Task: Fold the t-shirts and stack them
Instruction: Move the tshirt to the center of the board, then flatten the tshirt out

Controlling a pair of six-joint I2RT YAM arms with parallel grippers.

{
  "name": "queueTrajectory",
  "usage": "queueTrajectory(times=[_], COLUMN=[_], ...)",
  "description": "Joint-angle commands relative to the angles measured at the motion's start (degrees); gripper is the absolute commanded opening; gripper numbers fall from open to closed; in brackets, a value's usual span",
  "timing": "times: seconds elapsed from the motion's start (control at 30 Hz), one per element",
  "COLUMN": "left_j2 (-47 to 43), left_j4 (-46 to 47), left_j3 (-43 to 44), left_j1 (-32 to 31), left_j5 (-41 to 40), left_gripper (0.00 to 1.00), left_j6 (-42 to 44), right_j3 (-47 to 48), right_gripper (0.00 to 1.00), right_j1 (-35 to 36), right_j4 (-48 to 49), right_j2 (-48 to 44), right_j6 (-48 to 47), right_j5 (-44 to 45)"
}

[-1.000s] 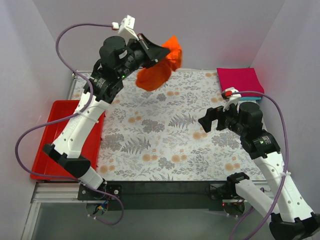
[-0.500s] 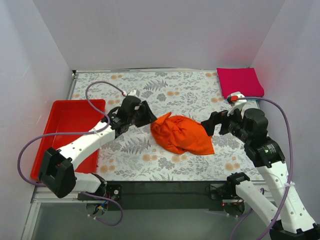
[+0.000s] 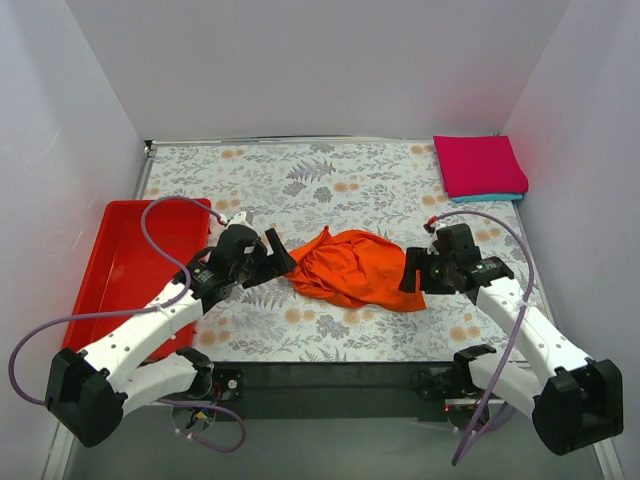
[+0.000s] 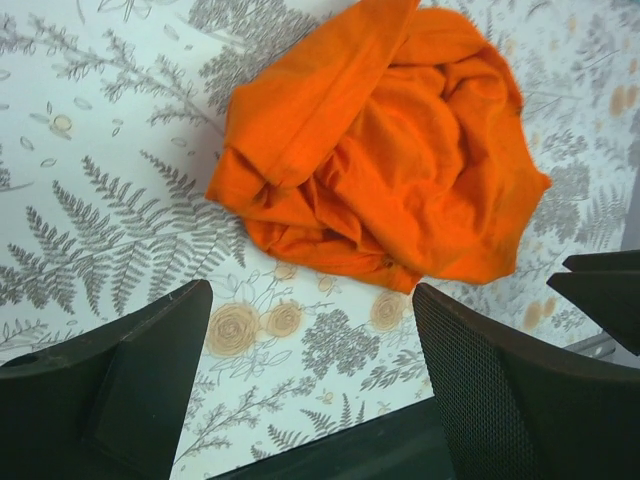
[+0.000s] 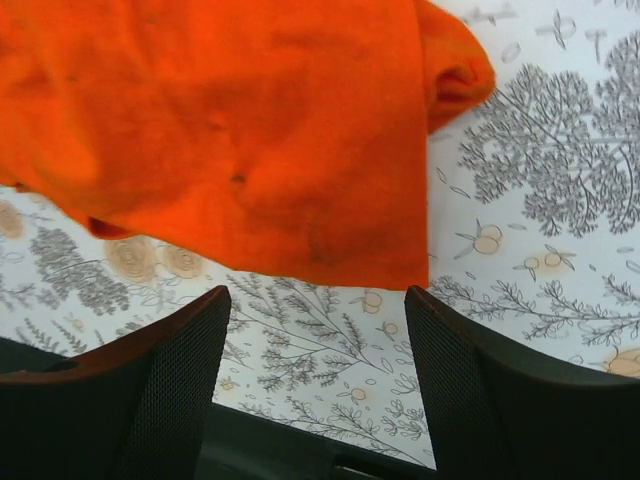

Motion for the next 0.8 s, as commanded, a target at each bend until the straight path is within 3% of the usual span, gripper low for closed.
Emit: queueTrajectory(times=[0.0, 0.6, 0.63, 0.7, 0.73, 0.77], left_j2=[0.1, 7.5, 7.9, 9.1, 9.4, 9.8], left_j4=[-1.1, 2.2, 2.4, 2.6, 2.7, 2.6], left_j3=[-1.5, 1.0, 1.1, 1.9, 2.3, 2.8], left_j1=[-0.2, -0.3, -0.3, -0.4, -0.3, -0.4], left_j5=[1.7, 1.2, 1.0, 0.1, 0.1, -0.6], left_gripper=[0.76, 0.76, 0.76, 0.76, 0.76, 0.76], left_j6=[0.2, 8.0, 8.2, 9.1, 9.5, 9.9], right_j3=[-2.2, -11.7, -12.2, -12.1, -12.1, -11.3], right_gripper=[0.65, 0.48, 0.45, 0.27, 0.27, 0.08], right_j1=[-1.6, -3.4, -3.3, -3.3, -3.3, -3.3], right_j4=[0.0, 12.6, 13.1, 14.1, 14.1, 14.0], right_j2=[2.0, 9.4, 9.7, 10.9, 10.9, 11.4], right_j6=[4.1, 5.1, 5.1, 5.1, 5.1, 5.0], right_j5=[3.2, -1.4, -1.8, -2.8, -3.4, -4.0])
